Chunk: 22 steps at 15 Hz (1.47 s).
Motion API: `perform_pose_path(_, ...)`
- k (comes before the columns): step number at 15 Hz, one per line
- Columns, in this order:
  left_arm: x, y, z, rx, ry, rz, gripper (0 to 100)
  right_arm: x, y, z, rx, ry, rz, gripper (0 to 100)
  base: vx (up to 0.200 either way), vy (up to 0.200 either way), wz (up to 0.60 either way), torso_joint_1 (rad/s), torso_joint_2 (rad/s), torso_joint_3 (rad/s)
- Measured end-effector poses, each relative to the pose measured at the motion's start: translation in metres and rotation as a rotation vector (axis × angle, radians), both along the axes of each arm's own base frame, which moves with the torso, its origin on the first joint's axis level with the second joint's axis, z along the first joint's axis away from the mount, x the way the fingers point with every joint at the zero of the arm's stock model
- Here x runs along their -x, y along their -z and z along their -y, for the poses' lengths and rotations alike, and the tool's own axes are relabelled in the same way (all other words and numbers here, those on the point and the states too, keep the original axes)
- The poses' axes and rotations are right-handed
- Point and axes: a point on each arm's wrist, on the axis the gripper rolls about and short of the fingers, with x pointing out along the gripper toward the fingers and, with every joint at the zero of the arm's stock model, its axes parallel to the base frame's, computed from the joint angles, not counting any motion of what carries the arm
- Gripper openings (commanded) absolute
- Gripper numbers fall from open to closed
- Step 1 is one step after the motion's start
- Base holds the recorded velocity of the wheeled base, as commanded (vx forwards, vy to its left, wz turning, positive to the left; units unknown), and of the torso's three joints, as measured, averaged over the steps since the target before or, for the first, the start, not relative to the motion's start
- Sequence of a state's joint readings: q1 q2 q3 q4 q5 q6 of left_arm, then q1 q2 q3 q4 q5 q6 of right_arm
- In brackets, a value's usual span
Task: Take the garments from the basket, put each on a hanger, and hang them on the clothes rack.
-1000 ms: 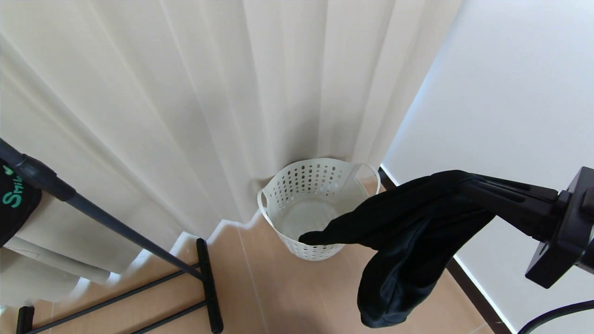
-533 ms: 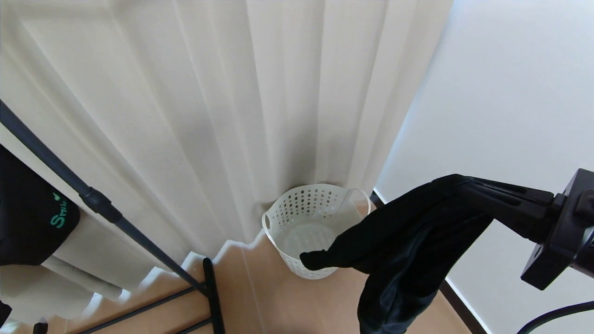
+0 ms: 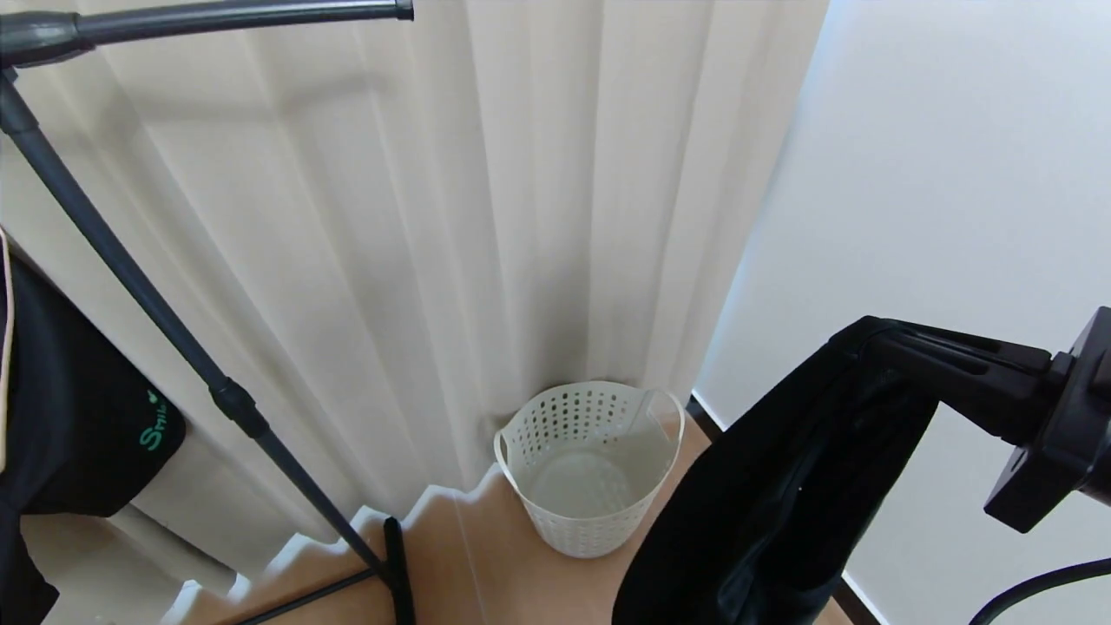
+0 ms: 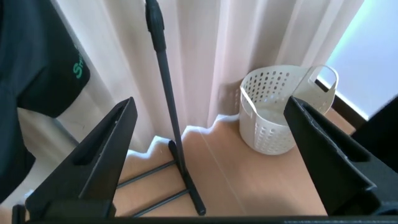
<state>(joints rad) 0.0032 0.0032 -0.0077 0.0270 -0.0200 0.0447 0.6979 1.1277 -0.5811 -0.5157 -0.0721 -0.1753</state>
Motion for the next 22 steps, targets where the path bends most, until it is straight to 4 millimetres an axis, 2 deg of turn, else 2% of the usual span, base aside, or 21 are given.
perform_pose_path(11,0.0,0.0,0.0,-0.003,-0.001,0.001,100,-0.005,0.008,0.003,0.022,0.031,-0.028,0,0.0,0.0,0.0,0.228,-0.55,-0.132)
perform_pose_path(22,0.0,-0.001,0.0,0.033,-0.007,0.004,100,-0.009,0.016,0.0,0.049,0.032,-0.053,0,0.0,0.0,0.0,0.148,-0.33,-0.17)
